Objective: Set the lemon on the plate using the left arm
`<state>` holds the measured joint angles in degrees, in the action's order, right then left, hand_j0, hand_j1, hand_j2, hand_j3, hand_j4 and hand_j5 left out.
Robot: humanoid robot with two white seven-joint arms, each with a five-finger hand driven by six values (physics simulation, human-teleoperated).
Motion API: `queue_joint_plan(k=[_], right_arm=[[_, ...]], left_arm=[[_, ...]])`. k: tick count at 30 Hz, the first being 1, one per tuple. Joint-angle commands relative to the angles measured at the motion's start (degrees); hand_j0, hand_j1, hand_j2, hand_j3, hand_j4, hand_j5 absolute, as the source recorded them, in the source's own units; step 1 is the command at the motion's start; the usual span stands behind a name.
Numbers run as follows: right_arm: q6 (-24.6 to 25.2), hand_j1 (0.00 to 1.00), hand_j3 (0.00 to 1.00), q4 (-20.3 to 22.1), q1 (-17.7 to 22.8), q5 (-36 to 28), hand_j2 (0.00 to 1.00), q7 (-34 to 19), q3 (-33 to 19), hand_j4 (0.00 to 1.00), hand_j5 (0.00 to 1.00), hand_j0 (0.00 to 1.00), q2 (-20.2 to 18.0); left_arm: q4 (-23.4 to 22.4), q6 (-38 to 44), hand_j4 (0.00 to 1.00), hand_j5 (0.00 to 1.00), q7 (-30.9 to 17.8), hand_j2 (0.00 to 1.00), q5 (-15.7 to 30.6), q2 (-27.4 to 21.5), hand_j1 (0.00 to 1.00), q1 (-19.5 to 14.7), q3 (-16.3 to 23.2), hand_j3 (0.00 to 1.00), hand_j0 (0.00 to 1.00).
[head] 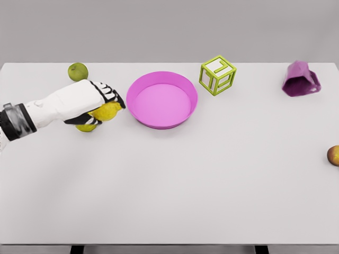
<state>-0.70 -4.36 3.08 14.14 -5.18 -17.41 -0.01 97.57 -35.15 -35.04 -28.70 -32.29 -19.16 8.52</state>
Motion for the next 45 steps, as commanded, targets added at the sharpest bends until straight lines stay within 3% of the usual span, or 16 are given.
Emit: queue_joint_plan(k=[1,15,21,28,33,38,42,43,45], right_arm=[[0.0,1.0,1.0,-0.04,0.0,0.01,1.0,-0.01,0.01,1.0,1.0,1.0,0.01],[0.0,1.0,1.0,0.05,0.0,0.01,1.0,-0.01,0.01,1.0,1.0,1.0,0.01],[0.0,1.0,1.0,-0.04,0.0,0.01,1.0,-0.01,0.01,1.0,1.0,1.0,0.01],[0.0,1.0,1.0,0.05,0.0,0.01,1.0,-0.01,0.01,1.0,1.0,1.0,0.01],[0.0,1.0,1.0,0.05,0.0,0.01,1.0,-0.01,0.01,1.0,1.0,1.0,0.01],[0.0,1.0,1.0,-0.04,0.0,0.01,1.0,-0.01,0.01,1.0,1.0,1.0,0.01],[0.0,1.0,1.0,-0.04,0.0,0.01,1.0,-0.01,0.01,1.0,1.0,1.0,0.01],[0.0,1.0,1.0,-0.04,0.0,0.01,1.0,-0.01,0.01,1.0,1.0,1.0,0.01],[0.0,1.0,1.0,0.05,0.0,0.01,1.0,-0.01,0.01,1.0,1.0,1.0,0.01]], left_arm=[[-0.89,0.15,0.46,0.46,0.04,0.46,0.22,1.44,0.46,0.0,0.62,0.46,0.46],[-4.23,0.15,0.46,0.46,0.04,0.46,0.05,6.27,0.46,-3.34,2.03,0.46,0.46],[-8.19,0.15,0.46,0.46,0.04,0.46,-0.92,9.26,0.46,-5.8,2.2,0.46,0.46],[-11.97,0.15,0.46,0.46,0.04,0.46,-1.1,11.54,0.46,-9.49,5.45,0.46,0.46],[-16.53,0.15,0.46,0.46,0.04,0.46,-1.18,15.59,0.46,-11.78,5.81,0.46,0.46],[-27.35,0.15,0.46,0.46,0.04,0.46,-3.38,20.95,0.46,-16.26,6.16,0.46,0.46],[-29.37,0.15,0.47,0.47,0.04,0.47,-4.61,23.24,0.47,-17.58,6.16,0.47,0.47],[-29.28,0.15,0.58,0.58,0.04,0.58,-4.61,23.24,0.58,-17.58,6.16,0.58,0.58],[-29.28,0.15,0.96,0.96,0.04,0.96,-4.52,23.15,0.96,-17.58,5.98,0.96,0.96]])
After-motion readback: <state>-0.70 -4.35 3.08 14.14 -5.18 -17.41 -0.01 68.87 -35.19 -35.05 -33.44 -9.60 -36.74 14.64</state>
